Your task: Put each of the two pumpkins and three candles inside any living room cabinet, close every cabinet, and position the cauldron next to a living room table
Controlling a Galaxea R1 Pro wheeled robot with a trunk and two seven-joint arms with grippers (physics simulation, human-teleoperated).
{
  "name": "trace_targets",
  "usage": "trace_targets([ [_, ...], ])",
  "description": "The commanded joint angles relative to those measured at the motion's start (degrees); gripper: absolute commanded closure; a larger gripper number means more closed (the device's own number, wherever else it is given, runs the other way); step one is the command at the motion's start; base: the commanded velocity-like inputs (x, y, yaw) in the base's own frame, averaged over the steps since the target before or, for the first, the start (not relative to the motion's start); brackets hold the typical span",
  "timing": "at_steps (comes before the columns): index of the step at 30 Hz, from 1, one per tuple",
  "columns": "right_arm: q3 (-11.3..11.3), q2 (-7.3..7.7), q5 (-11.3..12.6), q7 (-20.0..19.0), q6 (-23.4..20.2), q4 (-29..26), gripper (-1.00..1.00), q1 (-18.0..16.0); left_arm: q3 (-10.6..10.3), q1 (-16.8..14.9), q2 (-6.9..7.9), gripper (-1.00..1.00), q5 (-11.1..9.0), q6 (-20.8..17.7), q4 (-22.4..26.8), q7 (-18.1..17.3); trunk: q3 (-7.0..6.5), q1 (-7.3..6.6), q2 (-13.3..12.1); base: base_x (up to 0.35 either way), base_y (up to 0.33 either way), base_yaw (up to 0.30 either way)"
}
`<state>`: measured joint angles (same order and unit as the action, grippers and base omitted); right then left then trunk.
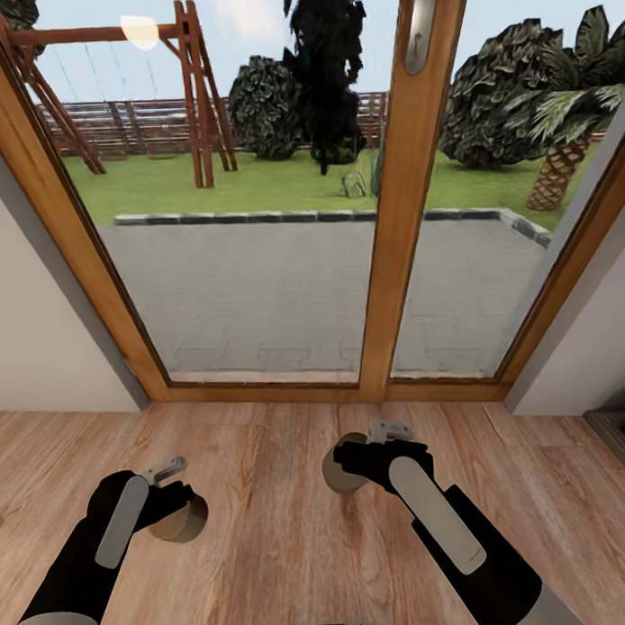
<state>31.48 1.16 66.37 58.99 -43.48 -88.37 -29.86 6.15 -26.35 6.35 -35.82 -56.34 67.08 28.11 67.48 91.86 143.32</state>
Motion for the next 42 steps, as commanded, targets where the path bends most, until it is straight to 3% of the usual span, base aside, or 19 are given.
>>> trace_targets([
  [1,0.1,0.05,0.7,0.2,0.0,0.0,1.00,0.0,0.0,0.0,-0.01,1.00,-0.6,-0.2,0.0,0.5,-0.18,-0.03,0.0,0.000,0.000,0.000],
  [7,0.1,0.06,0.8,0.2,-0.1,0.4,1.00,0.0,-0.1,0.0,-0.02,1.00,-0.6,-0.2,0.0,0.5,-1.40,-0.19,-0.1,0.000,0.000,0.000],
  [11,0.1,0.00,0.8,0.2,-0.2,0.6,1.00,0.0,-0.1,0.0,-0.02,1.00,-0.6,-0.2,0.0,0.5,-1.86,-1.07,-1.7,0.000,0.000,0.000],
  [21,0.1,-0.02,0.9,0.2,-0.6,0.8,1.00,0.0,-0.1,0.0,-0.11,1.00,-0.6,-0.2,0.0,0.5,-0.93,-1.07,-1.7,0.000,0.000,0.000],
  [42,0.1,-0.02,1.0,0.1,-0.9,2.9,1.00,0.0,-0.2,0.0,-0.15,1.00,-0.6,-0.2,0.0,0.5,-2.72,-5.68,-10.1,0.000,0.000,0.000],
])
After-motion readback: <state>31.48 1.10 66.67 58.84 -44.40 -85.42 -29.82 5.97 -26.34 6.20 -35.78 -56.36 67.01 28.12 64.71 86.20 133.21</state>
